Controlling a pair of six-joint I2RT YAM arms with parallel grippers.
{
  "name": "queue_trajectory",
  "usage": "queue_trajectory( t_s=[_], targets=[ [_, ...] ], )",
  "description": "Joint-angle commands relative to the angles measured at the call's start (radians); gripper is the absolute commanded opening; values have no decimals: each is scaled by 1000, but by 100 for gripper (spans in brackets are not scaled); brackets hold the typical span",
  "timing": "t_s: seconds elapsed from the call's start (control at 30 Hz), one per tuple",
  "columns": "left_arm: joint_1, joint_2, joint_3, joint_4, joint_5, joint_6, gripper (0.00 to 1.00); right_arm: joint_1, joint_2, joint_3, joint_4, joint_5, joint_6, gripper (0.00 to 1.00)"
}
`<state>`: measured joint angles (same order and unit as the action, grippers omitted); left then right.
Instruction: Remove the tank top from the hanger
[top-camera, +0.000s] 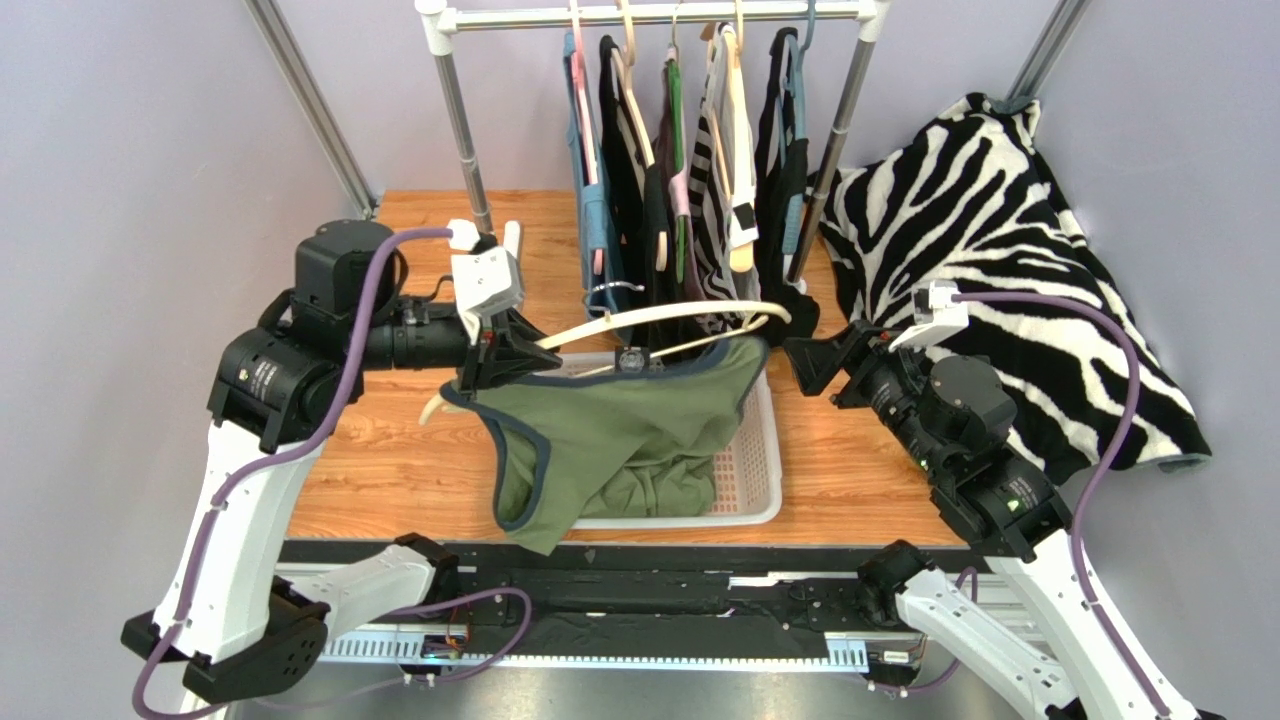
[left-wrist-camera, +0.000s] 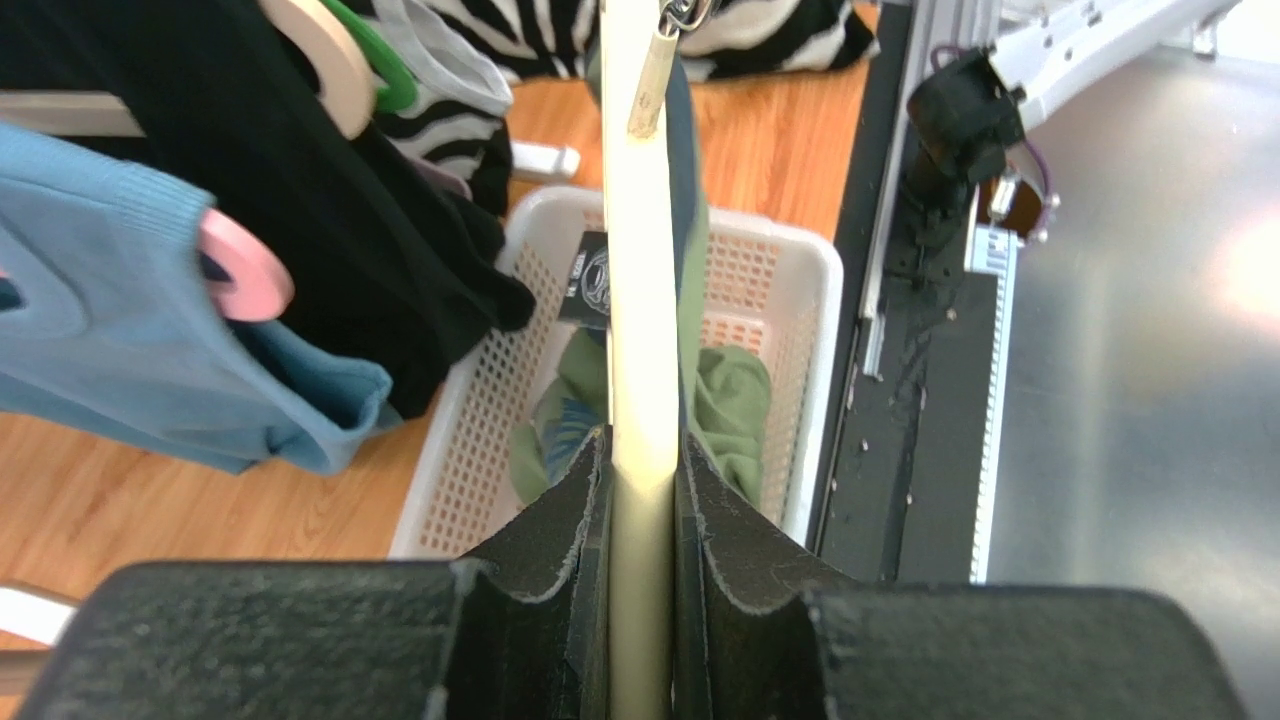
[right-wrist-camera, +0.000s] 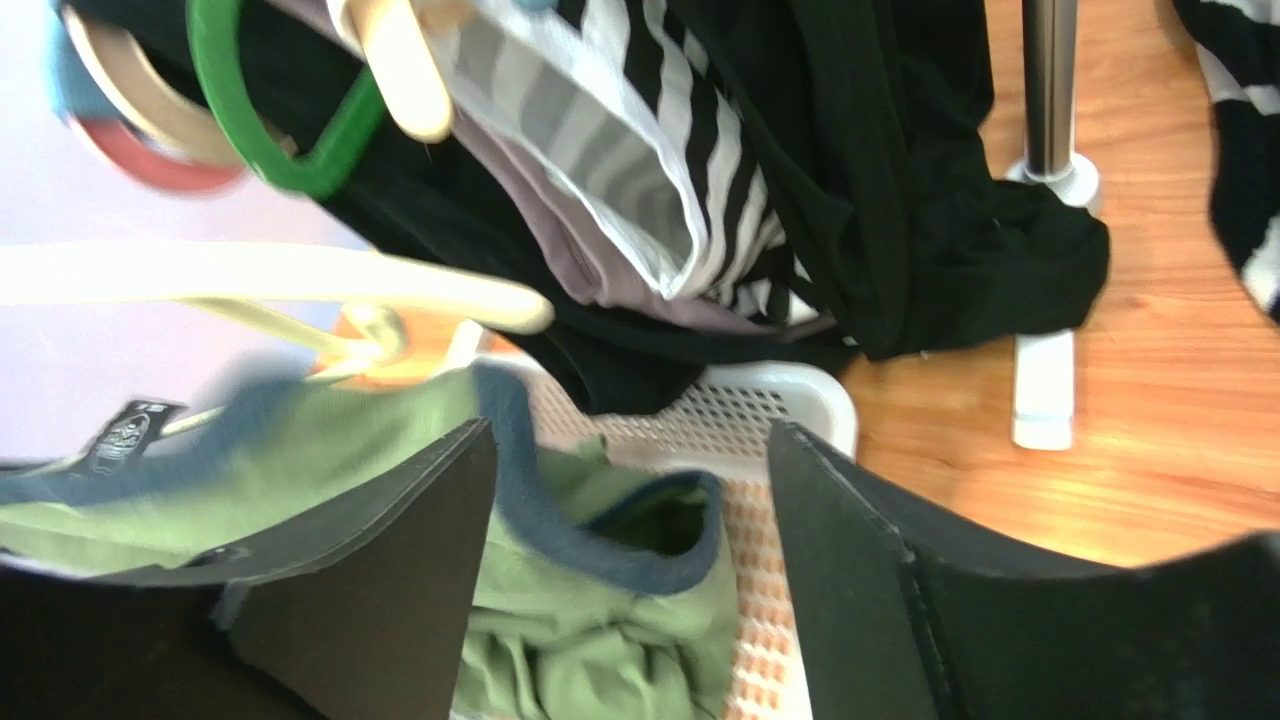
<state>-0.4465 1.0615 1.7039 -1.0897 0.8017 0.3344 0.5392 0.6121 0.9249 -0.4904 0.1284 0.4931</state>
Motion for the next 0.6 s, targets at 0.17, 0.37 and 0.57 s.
queue_trajectory(
  t_s=[0.17, 0.37, 0.57],
  targets=[
    [-66, 35, 138, -91, -62, 123, 0, -7, -63, 127, -86, -286, -270, 76],
    [-122, 71, 169, -157, -67, 178, 0, -7, -28, 284, -137, -456, -387, 75],
    [-201, 92, 154, -217, -73, 227, 0, -7, 35, 356, -73, -614, -415, 75]
  ],
)
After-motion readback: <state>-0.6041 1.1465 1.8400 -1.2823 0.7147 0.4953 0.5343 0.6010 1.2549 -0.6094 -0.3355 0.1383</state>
